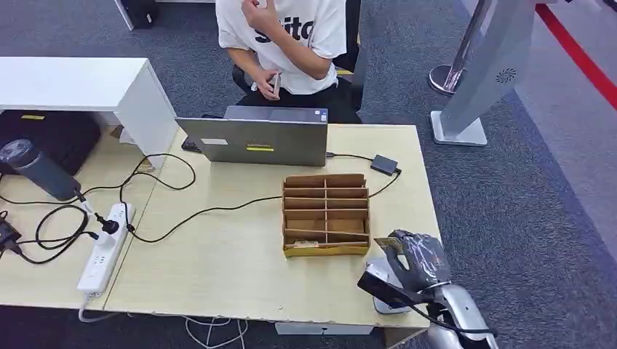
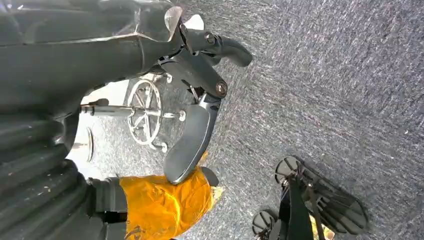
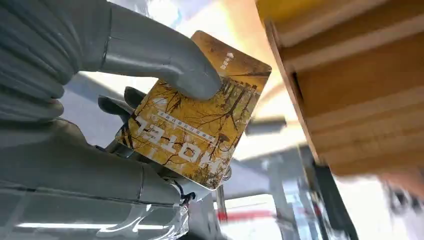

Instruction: Pass the card to the sensor for recognition and then transmit it.

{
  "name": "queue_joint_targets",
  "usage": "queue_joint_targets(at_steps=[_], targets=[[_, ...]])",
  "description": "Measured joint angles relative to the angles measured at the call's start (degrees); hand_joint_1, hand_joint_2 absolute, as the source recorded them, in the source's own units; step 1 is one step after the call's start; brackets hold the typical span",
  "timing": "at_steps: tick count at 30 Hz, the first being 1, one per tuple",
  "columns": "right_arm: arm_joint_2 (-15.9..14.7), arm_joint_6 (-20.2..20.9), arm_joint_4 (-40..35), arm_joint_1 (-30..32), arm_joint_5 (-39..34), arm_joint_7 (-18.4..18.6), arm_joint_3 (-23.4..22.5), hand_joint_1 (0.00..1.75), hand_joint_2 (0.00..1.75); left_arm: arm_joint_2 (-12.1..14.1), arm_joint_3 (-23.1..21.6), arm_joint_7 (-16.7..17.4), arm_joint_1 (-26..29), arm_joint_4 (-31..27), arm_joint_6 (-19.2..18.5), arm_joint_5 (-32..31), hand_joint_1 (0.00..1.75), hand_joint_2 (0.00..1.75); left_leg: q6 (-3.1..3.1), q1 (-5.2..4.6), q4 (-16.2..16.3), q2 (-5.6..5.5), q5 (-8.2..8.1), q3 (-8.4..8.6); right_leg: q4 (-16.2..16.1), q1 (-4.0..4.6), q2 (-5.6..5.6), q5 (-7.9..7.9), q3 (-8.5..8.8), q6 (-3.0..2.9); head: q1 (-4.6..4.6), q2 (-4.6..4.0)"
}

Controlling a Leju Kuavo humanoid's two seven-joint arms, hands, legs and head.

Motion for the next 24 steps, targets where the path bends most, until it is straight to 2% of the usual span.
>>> queue_joint_targets(at_steps=[5,10,13,16,18,20,24], targets=[[-0.02,-0.99,-8.03,-0.74,4.26,0.90,-0.26,1.75,1.75,-0.13,0.13,-0.04,-0.01,0.00,-0.02,-0.50,0.00,1.75,0.00,0.01,0.00,0.03,0.00,-0.06,0.01,0.00,0.01,0.00,-0.02,0.00,0.00,0.00],[-0.02,6.27,-8.59,-11.02,3.06,0.88,3.22,1.75,1.75,0.57,0.11,-0.04,-0.14,0.00,-1.18,-2.84,0.00,1.75,-0.08,0.01,-0.01,0.28,0.06,-0.05,0.05,0.01,0.24,0.16,-0.09,-0.06,0.00,0.00],[0.24,11.23,-1.49,-22.43,1.33,1.73,7.92,1.75,1.75,1.55,-0.22,-0.07,-0.36,0.02,-2.25,-4.53,0.00,1.75,-0.08,0.02,-0.01,0.40,0.26,-0.10,0.08,0.01,0.36,0.32,-0.19,-0.09,0.00,0.00],[2.17,13.75,9.20,-34.24,-0.55,1.80,12.29,1.75,1.75,2.86,-1.05,-0.07,-0.56,0.02,-3.21,-5.99,0.00,1.75,-0.09,0.04,-0.01,0.36,0.51,-0.24,0.10,0.02,0.34,0.47,-0.34,-0.14,0.00,0.00],[4.16,15.43,15.82,-41.39,-1.98,2.00,14.54,1.75,1.75,3.50,-1.64,-0.07,-0.57,0.07,-3.81,-7.08,0.00,1.75,-0.15,0.07,-0.01,0.33,0.59,-0.28,0.17,0.03,0.33,0.52,-0.37,-0.16,-0.02,0.00],[7.44,18.93,24.96,-48.62,-4.44,3.67,15.98,1.75,1.75,4.37,-2.58,-0.07,-0.65,0.09,-4.79,-8.45,0.00,1.75,-0.24,0.07,-0.01,0.32,0.65,-0.33,0.23,0.03,0.33,0.53,-0.51,-0.17,0.00,0.00],[11.95,21.51,37.47,-59.61,-6.12,7.11,17.13,1.75,1.75,5.72,-3.63,-0.07,-0.96,0.44,-5.60,-9.27,0.00,1.75,-0.24,0.09,-0.01,0.15,0.68,-0.40,0.23,0.04,0.20,0.53,-0.55,-0.18,-0.02,0.00]])
